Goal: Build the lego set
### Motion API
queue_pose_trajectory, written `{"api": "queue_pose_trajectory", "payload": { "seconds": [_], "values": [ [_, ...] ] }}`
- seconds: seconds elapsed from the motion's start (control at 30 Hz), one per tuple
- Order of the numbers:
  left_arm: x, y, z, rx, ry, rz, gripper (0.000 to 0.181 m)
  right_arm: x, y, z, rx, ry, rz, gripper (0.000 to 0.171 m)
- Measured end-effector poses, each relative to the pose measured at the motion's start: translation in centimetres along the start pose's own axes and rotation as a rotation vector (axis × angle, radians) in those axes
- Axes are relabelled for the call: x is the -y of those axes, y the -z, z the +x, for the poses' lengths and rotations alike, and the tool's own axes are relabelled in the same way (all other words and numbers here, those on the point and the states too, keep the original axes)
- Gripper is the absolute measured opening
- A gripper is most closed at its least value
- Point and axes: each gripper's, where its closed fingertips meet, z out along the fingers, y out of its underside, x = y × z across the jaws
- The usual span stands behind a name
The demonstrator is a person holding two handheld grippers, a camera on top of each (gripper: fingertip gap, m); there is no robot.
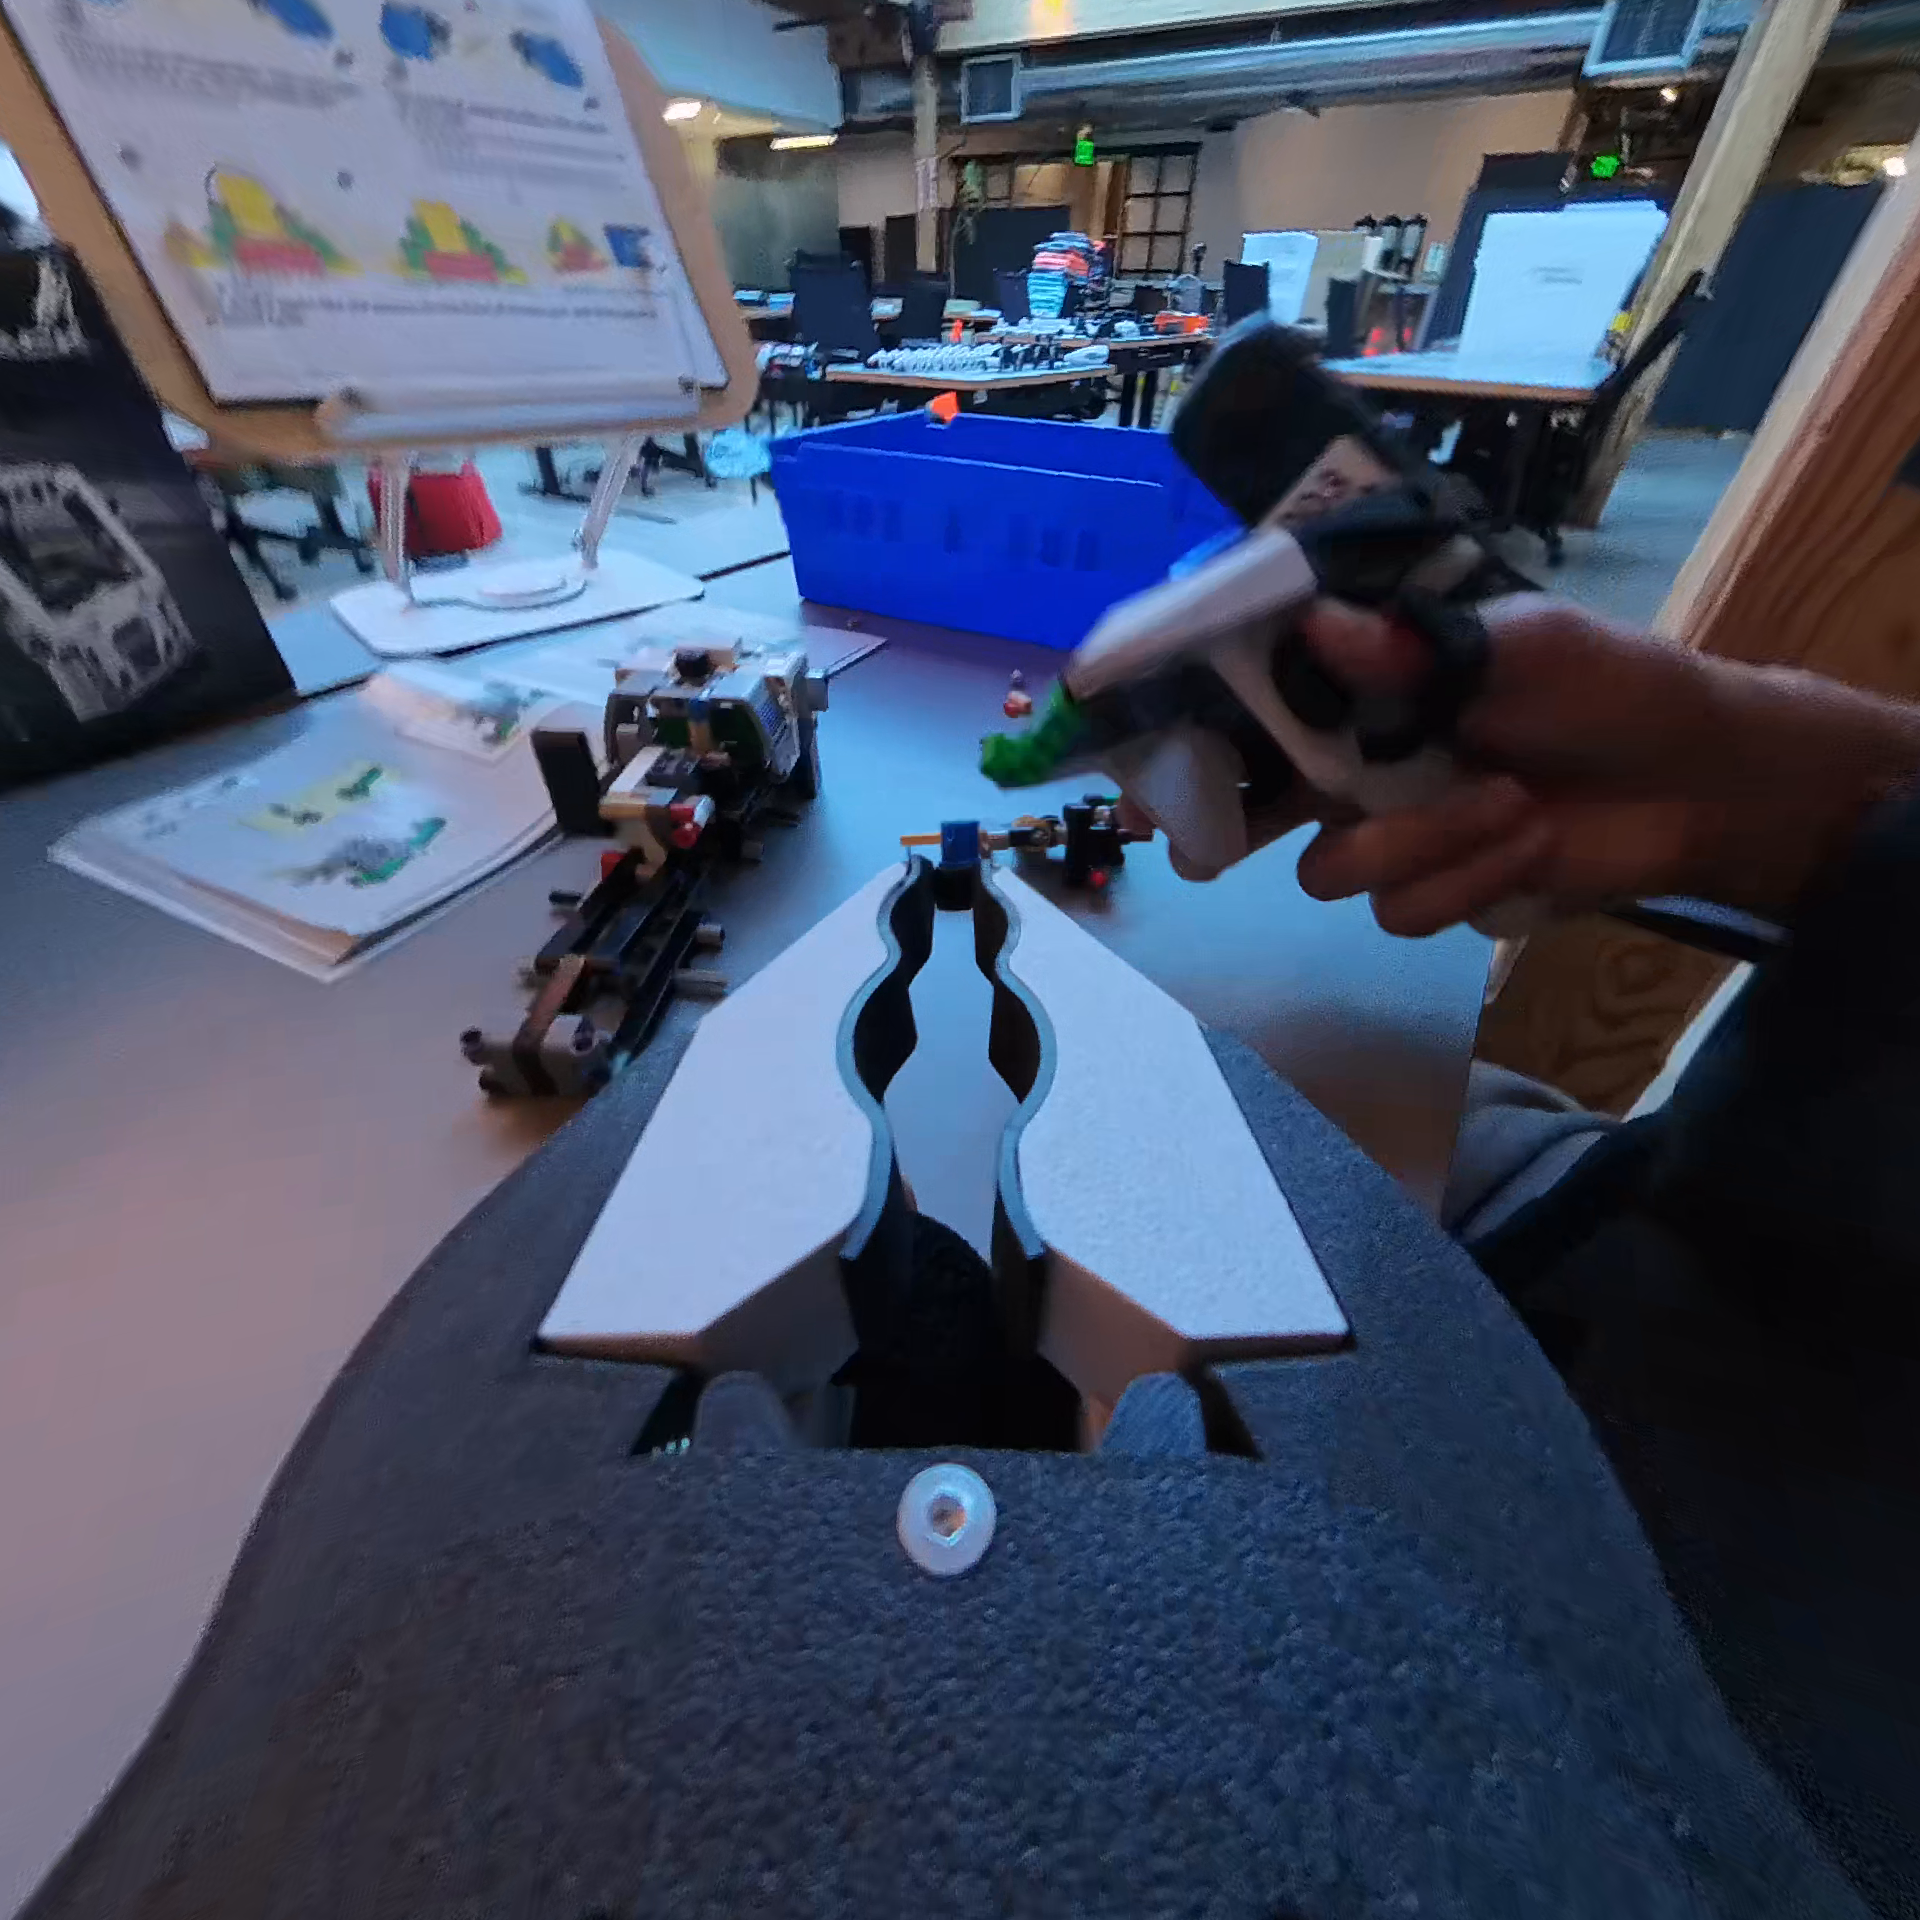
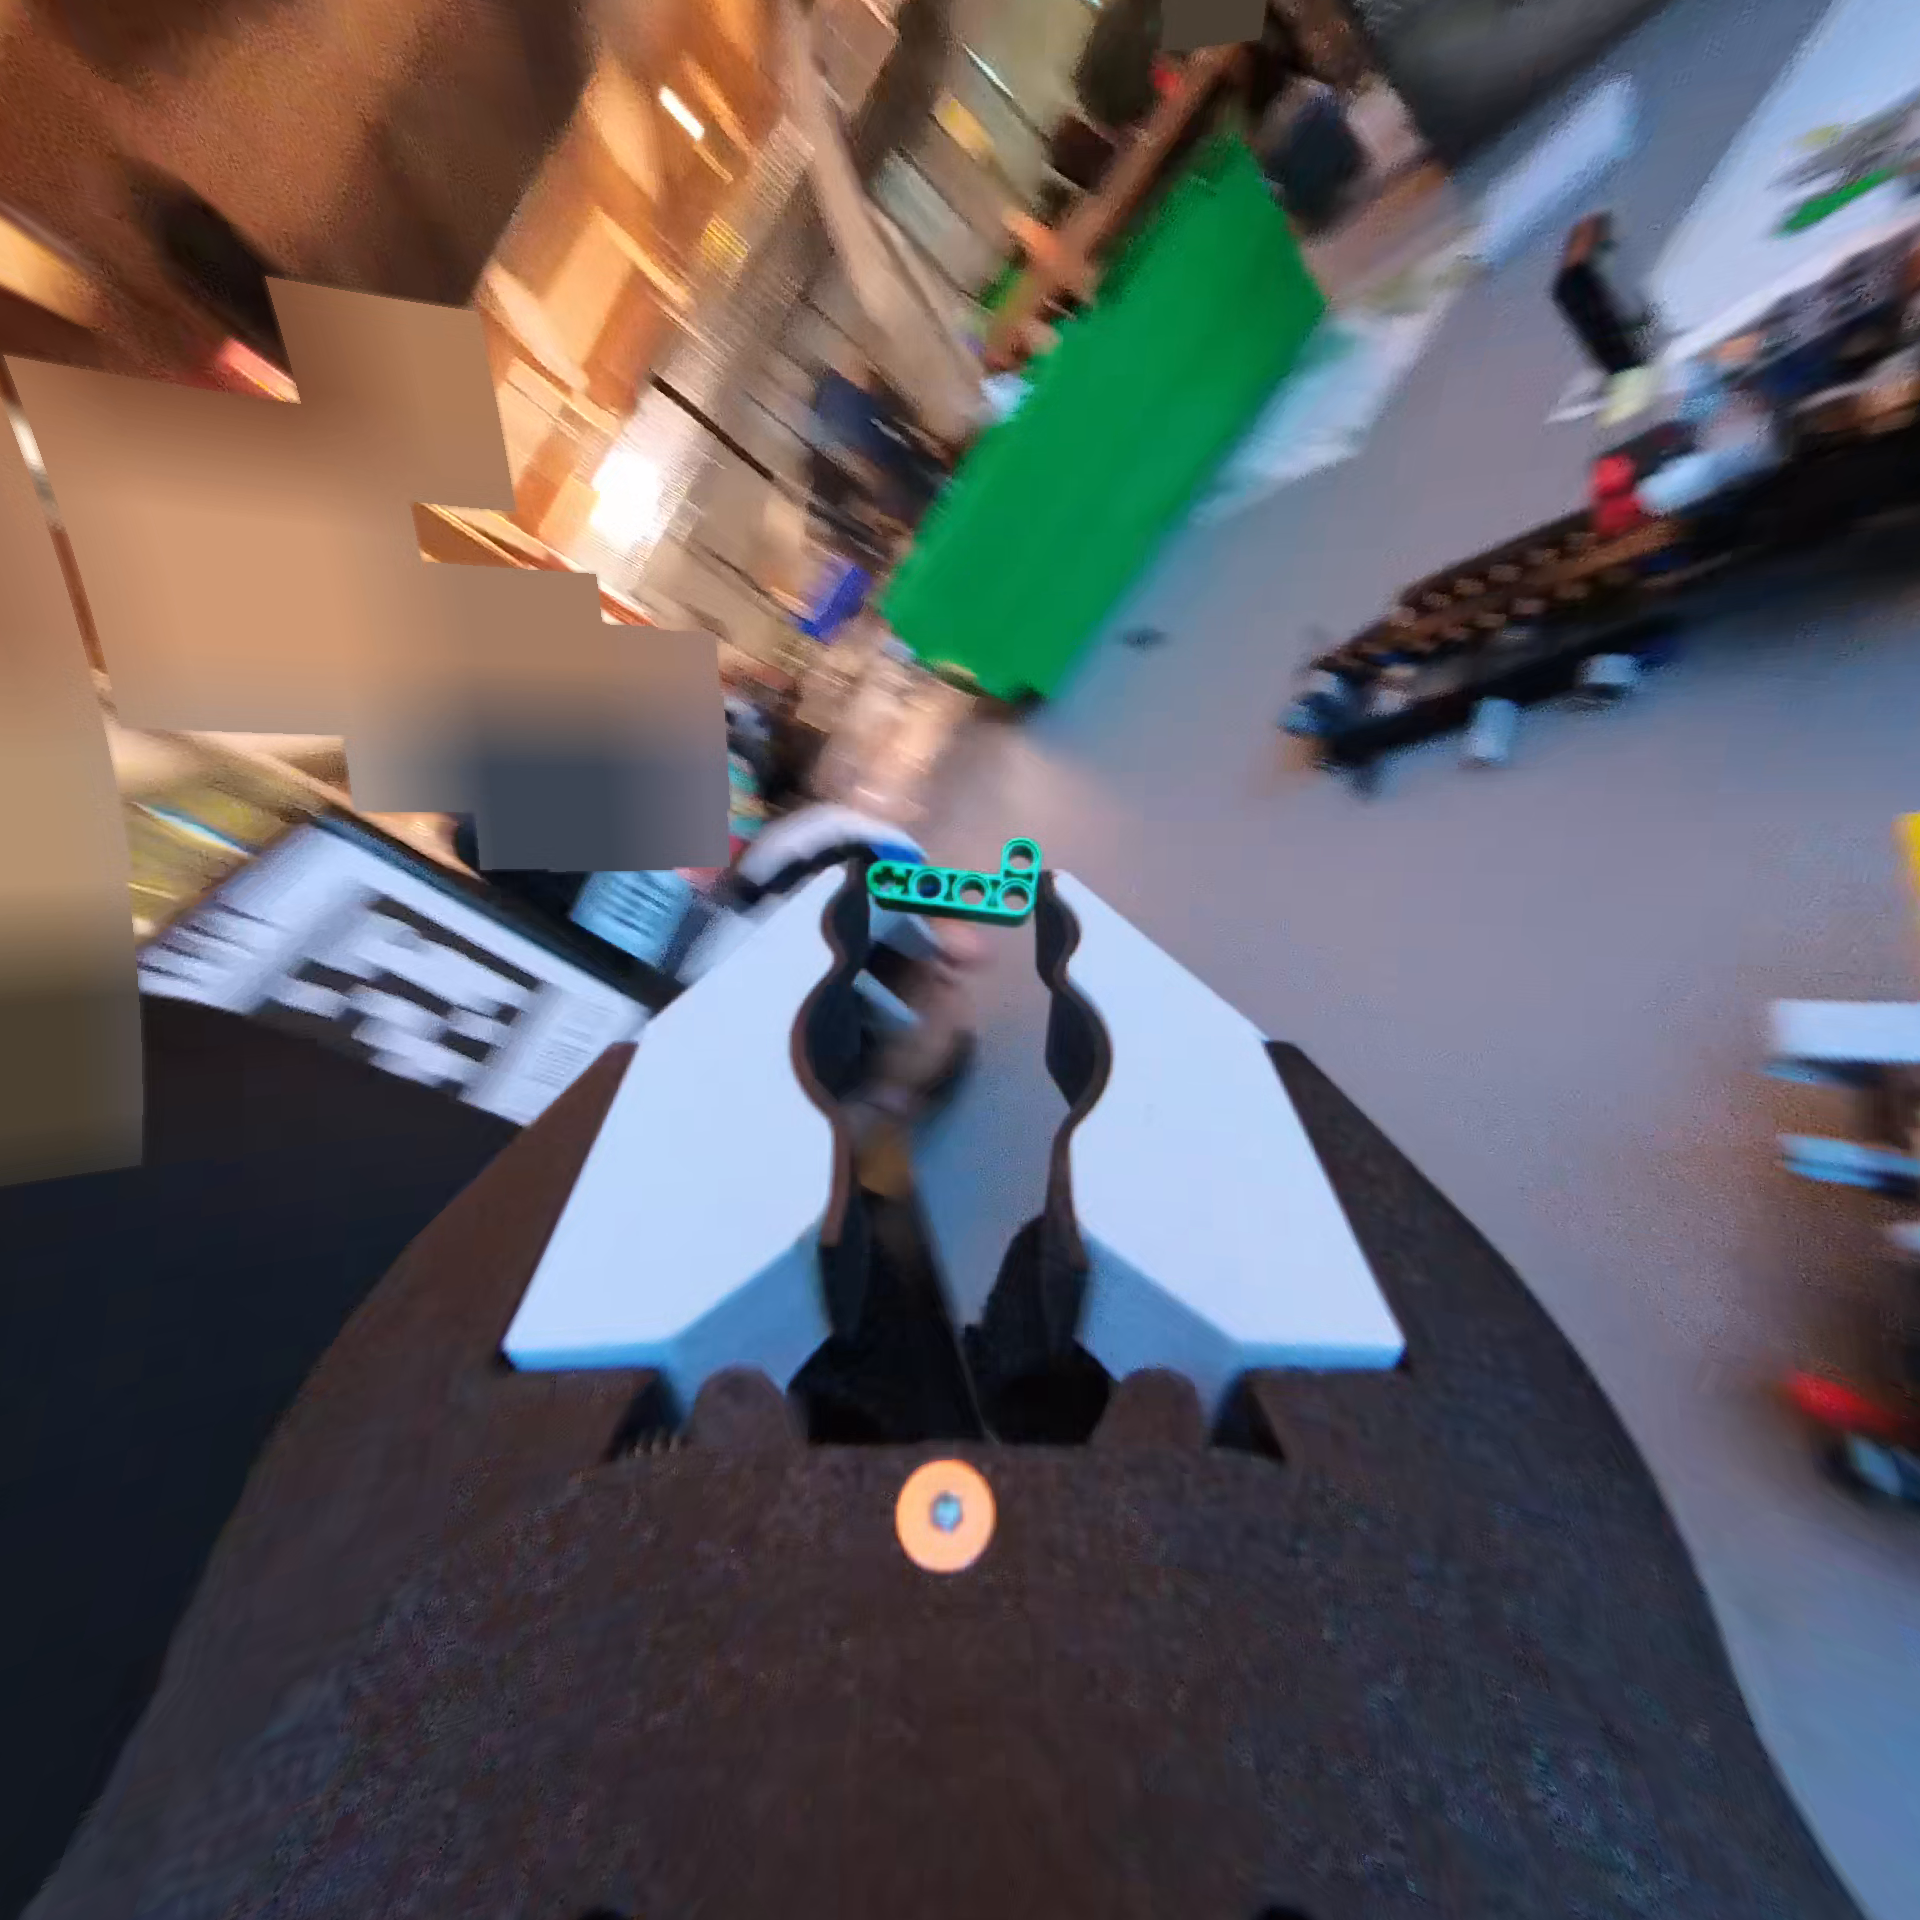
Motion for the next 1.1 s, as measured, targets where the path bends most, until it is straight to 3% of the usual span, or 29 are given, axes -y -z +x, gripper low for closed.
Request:
{"api": "queue_pose_trajectory", "payload": {
  "seconds": [0.13, 0.37, 0.87, 0.93, 1.1],
  "values": [
    [0.8, 0.1, 1.5, -0.022, -0.173, 0.073, 0.005, 0.7, -1.0, -1.4, 0.199, -0.205, 0.03, 0.03],
    [1.8, -0.3, 2.1, 0.011, -0.196, 0.101, 0.004, -1.2, -2.7, -2.0, 0.226, -0.19, -0.033, 0.03],
    [2.1, 0.1, 3.8, -0.076, -0.357, 0.061, 0.004, -1.4, -1.9, -3.9, 0.526, -0.519, -0.046, 0.031],
    [1.6, 0.5, 3.4, -0.078, -0.358, 0.024, 0.004, -2.1, -2.0, -3.5, 0.452, -0.453, -0.088, 0.031],
    [-1.1, 1.9, 0.6, -0.001, -0.361, -0.122, 0.005, -4.2, -0.1, 2.2, -0.103, 0.167, -0.326, 0.03]
  ]
}}
